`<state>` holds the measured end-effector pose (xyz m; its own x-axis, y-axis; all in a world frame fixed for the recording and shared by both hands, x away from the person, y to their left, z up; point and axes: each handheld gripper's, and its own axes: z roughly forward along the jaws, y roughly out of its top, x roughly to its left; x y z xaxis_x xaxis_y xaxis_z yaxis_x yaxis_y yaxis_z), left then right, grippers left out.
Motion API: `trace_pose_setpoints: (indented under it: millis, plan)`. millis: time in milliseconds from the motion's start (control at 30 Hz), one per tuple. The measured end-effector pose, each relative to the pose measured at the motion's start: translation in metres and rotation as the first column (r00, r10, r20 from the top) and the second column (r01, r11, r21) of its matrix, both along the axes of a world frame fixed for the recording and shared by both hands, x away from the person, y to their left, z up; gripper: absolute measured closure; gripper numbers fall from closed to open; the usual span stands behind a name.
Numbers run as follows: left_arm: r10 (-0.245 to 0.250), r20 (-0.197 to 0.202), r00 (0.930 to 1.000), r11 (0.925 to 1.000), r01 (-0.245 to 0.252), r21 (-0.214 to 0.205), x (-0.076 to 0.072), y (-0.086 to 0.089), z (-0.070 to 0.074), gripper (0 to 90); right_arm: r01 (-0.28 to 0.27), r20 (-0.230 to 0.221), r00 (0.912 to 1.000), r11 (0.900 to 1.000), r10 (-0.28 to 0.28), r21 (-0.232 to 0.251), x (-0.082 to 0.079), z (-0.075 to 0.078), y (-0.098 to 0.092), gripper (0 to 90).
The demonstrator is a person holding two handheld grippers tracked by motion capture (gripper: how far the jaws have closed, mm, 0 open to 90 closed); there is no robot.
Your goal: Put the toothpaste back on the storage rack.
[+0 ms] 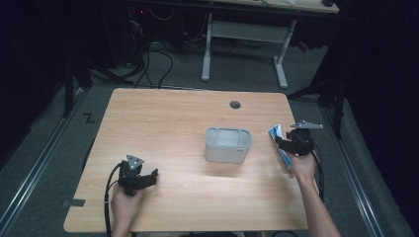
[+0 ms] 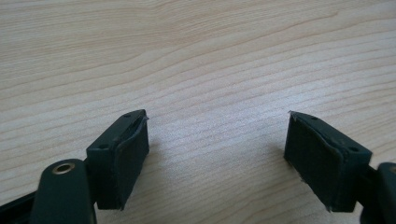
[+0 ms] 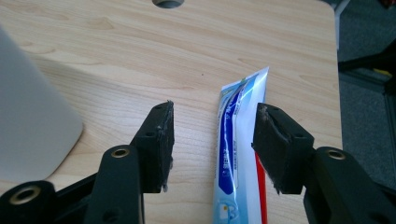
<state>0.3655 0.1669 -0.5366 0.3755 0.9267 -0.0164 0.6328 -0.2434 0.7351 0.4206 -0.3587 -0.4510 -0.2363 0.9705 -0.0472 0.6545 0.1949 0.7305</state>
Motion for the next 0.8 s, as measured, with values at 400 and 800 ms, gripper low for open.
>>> trace_pose_setpoints:
  millis: [400, 800]
  plan:
    - [-0.001, 0.001, 1.0, 1.0, 0.001, 0.001, 0.0, 0.0, 0.0, 22.3, 0.013, -0.087, 0.9961, 0.9992, -0.017, -0.038, 0.03, -0.011, 0.006, 46.7]
    - [-0.001, 0.002, 1.0, 1.0, 0.001, 0.0, 0.0, 0.0, 0.0, 22.3, 0.093, -0.18, 0.9781, 0.9933, -0.104, -0.069, 0.054, -0.034, 0.003, 44.7]
